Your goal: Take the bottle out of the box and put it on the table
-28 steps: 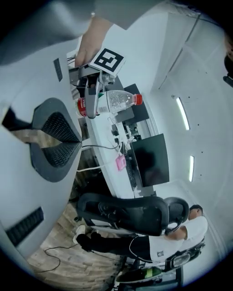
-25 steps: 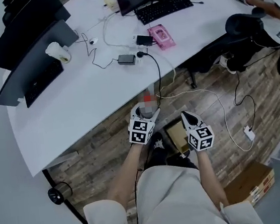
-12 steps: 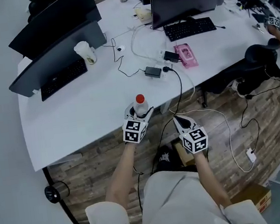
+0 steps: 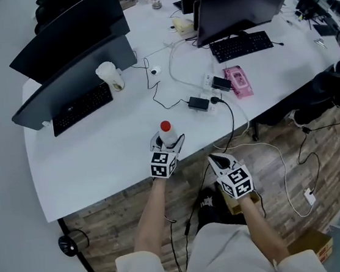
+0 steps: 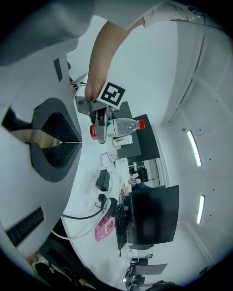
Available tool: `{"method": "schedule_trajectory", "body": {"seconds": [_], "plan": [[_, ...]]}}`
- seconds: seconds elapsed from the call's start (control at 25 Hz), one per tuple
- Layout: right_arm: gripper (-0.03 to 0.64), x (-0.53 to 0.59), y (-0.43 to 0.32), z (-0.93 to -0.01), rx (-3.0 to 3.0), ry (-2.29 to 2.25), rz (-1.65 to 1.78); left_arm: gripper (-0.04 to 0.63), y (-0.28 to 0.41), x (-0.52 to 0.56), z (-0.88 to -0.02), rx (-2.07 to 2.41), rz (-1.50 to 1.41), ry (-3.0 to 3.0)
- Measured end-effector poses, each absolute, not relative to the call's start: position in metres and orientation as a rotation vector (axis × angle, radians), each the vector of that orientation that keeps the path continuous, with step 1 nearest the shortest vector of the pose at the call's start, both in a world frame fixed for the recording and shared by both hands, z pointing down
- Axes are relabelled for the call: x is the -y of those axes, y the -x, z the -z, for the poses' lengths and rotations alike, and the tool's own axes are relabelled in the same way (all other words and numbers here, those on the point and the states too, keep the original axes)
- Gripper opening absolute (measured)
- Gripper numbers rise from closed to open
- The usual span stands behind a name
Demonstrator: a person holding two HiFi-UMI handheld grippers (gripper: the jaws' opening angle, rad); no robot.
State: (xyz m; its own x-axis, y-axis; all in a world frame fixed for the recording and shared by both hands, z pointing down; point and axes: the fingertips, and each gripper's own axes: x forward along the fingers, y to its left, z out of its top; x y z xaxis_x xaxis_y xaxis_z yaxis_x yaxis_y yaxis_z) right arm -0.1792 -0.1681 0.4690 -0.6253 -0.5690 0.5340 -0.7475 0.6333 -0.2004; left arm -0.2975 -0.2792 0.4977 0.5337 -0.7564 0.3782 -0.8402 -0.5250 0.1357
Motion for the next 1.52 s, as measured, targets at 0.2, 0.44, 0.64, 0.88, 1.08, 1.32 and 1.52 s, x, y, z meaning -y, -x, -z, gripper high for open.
{"method": "schedule_trajectory", "body": {"seconds": [0.2, 0.44, 0.64, 0.88, 1.08, 1.32, 1.52], "plan": [[0.040, 0.170, 0.191, -0.480, 2.423, -1.029, -0.614, 0.325, 0.304, 0.301, -0.513, 1.324, -0.390, -2.464], [0.040, 0.164, 0.179, -0.498, 2.374, -1.064, -0.672, 0.324, 0.309, 0.313, -0.523, 1.342, -0.357, -2.461], [0.040, 0.159, 0.164, -0.500, 2.342, -1.091, -0.668, 0.325, 0.312, 0.308, -0.527, 1.324, -0.341, -2.480], [0.040, 0.153, 0.157, -0.511, 2.312, -1.108, -0.684, 0.325, 0.310, 0.305, -0.528, 1.297, -0.367, -2.547], [0.040, 0.145, 0.155, -0.515, 2.297, -1.098, -0.677, 0.328, 0.306, 0.301, -0.529, 1.261, -0.411, -2.597], [0.040, 0.134, 0.148, -0.518, 2.275, -1.105, -0.678, 0.335, 0.305, 0.298, -0.541, 1.220, -0.485, -2.579], [0.040, 0.129, 0.143, -0.512, 2.280, -1.108, -0.665, 0.357, 0.320, 0.288, -0.547, 1.279, -0.495, -2.517]]}}
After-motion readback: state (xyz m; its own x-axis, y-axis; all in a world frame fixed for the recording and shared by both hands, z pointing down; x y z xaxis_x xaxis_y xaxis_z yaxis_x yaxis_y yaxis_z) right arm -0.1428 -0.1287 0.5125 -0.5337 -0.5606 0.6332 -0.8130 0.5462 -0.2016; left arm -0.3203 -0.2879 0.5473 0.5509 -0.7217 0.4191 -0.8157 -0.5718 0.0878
